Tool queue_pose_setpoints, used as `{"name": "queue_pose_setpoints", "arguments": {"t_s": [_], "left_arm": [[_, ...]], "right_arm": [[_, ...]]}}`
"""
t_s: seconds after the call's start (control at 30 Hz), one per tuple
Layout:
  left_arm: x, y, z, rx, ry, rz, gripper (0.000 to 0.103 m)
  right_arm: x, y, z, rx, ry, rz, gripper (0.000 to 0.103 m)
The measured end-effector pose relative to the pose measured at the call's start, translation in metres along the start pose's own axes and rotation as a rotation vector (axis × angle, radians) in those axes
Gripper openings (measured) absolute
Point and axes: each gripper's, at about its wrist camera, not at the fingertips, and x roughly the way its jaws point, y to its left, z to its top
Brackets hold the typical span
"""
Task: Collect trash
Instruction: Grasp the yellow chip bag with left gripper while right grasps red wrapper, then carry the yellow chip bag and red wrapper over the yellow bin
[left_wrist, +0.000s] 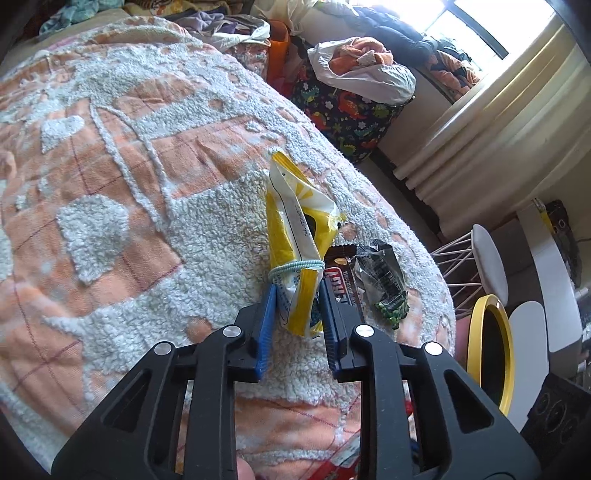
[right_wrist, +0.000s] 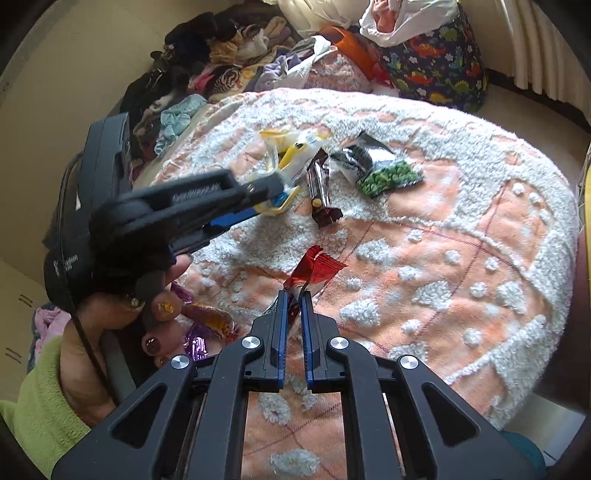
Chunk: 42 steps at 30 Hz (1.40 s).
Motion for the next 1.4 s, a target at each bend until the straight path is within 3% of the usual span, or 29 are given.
{"name": "queue_pose_setpoints", "arguments": {"t_s": [0.3,0.6,1.4], "left_arm": [[-0.032,-0.004,-0.007,0.047,-0.048,0.013,0.017],[-0.047,-0.024,-0.013,0.085,-0.071,-0.022,0.017],[-0.065,-0.080,-0.020,0.191,-0.105,-0.081,0.017]], "right_arm": [[-0.021,0.000,-0.001,-0.021,-0.050,-0.007,0.007],[-0.043,-0.007,-0.003,-0.007,-0.095,-0.024,0.006],[-0.104,-0.029,-0.004,0.036,-0.240,-0.061,0.006]]}}
